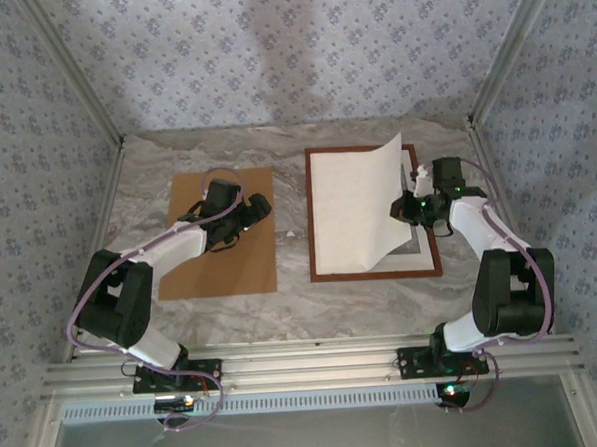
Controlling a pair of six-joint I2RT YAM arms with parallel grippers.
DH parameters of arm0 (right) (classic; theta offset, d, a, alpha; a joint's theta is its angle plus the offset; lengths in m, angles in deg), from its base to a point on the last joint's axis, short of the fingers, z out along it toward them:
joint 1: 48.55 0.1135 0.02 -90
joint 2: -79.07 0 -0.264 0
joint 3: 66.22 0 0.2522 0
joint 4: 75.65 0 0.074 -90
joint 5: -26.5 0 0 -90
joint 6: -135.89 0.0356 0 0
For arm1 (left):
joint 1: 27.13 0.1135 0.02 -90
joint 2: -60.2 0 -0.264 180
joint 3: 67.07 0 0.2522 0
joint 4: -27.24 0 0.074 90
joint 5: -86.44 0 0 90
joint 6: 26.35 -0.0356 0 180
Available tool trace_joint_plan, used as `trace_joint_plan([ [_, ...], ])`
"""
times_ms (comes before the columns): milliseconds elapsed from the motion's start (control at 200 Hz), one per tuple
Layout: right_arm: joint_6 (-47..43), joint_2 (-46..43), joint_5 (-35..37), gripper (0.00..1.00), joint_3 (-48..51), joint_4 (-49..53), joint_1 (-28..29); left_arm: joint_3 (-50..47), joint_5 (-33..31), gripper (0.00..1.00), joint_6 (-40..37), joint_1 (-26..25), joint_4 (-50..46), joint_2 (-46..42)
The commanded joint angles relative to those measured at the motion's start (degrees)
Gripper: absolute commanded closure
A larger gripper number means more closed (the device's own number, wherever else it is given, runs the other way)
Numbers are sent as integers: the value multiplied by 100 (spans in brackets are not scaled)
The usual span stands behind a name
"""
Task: Put the photo into the frame
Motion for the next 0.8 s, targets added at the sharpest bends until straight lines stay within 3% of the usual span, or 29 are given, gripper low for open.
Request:
trace_joint_plan([
  [0, -255, 32, 240, 91, -227, 404, 32, -125, 57, 1, -10, 42, 56, -3],
  [385, -187, 200, 71, 85, -120, 180, 78, -130, 136, 2, 30, 52, 135, 33],
  [525, -88, 226, 214, 70, -16, 104, 80, -136, 136, 1, -2, 62, 85, 3],
  [795, -72, 165, 1343, 22, -79, 344, 133, -112, 109, 1, -4, 87, 39, -19],
])
